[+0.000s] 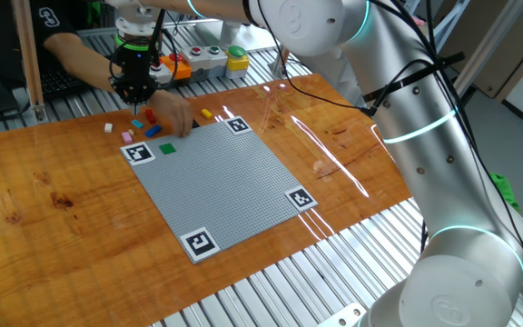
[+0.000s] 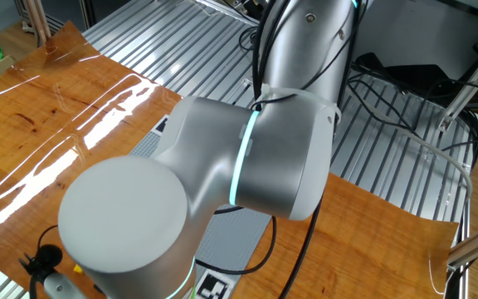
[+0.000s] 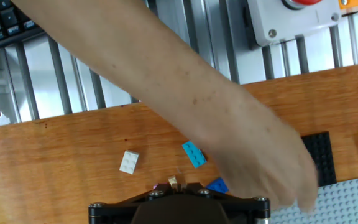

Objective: Stack small Lego blocks one on top of the other

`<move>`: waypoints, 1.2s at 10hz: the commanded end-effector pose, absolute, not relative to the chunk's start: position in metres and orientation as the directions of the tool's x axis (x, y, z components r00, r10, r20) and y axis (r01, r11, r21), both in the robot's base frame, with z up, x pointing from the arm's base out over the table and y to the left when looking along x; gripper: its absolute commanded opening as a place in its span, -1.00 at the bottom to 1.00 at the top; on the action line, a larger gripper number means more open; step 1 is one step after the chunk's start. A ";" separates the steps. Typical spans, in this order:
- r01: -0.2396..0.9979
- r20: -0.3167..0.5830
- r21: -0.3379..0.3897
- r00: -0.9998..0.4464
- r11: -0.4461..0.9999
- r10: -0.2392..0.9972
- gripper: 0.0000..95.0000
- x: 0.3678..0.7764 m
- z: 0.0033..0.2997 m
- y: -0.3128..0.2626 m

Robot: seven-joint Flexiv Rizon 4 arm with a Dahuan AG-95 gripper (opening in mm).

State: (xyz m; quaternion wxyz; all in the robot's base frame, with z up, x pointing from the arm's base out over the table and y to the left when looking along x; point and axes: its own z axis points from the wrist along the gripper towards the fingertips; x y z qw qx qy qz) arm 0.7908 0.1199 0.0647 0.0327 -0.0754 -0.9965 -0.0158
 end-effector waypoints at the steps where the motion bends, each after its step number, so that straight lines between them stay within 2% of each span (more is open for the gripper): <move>1: 0.150 0.067 0.025 -0.987 0.988 0.148 -1.00 0.791 0.065 0.119; 12: 0.180 0.078 0.032 -0.981 0.983 0.177 -1.00 0.791 0.067 0.118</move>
